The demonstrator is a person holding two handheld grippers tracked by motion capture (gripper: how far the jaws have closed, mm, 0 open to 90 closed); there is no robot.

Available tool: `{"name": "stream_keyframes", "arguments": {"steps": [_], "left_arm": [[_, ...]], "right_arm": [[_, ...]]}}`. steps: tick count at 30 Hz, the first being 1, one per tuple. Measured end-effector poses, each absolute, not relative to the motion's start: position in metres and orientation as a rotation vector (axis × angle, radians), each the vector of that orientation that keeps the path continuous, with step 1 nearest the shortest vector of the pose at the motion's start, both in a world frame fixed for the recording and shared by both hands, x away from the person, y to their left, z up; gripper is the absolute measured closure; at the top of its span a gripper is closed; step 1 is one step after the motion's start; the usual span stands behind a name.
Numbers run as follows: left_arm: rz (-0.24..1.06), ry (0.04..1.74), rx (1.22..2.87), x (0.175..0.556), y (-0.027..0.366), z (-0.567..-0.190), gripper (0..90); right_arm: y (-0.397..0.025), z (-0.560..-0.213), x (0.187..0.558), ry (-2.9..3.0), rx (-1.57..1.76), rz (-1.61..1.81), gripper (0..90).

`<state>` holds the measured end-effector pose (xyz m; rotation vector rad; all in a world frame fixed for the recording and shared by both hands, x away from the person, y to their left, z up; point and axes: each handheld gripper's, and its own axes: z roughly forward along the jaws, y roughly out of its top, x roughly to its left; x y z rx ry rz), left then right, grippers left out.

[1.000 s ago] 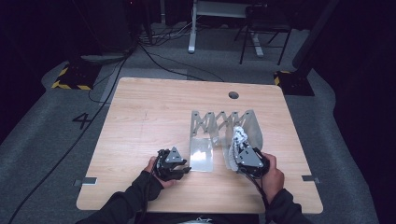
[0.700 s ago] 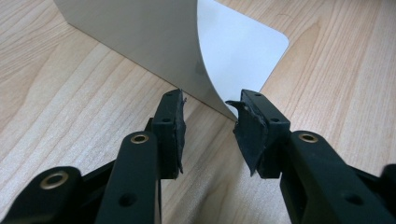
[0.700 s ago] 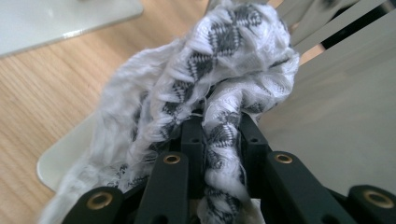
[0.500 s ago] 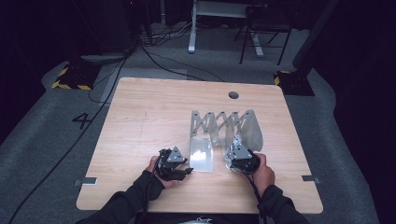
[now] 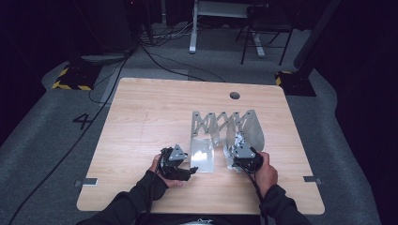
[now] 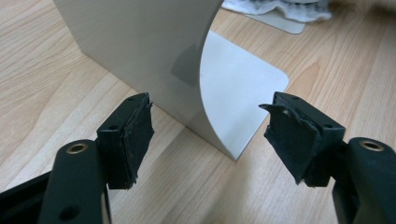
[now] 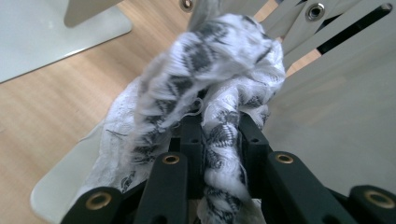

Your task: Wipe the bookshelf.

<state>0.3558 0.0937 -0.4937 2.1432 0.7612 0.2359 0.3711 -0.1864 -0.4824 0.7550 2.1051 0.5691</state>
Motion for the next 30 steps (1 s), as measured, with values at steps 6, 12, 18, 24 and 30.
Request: {"name": "stream_keyframes", "arguments": {"steps": [6,12,18,24,30], "left_arm": [[0.248,0.758,2.148,0.357,0.087,-0.495,30.0],[0.263,0.772,2.129,0.357,0.086,-0.494,29.8],[0.275,0.770,2.113,0.358,0.088,-0.491,29.8],[0.277,0.765,2.098,0.357,0.088,-0.488,29.7],[0.296,0.771,2.103,0.361,0.083,-0.486,27.1]], "right_arm": [[-0.179,-0.498,0.381,2.157,0.758,0.555,76.7],[-0.190,-0.489,0.372,2.316,0.729,0.664,77.5],[-0.191,-0.480,0.360,2.177,0.726,0.604,77.0],[-0.184,-0.494,0.375,2.147,0.770,0.559,77.3],[-0.185,-0.495,0.380,2.211,0.762,0.605,78.0]]}}
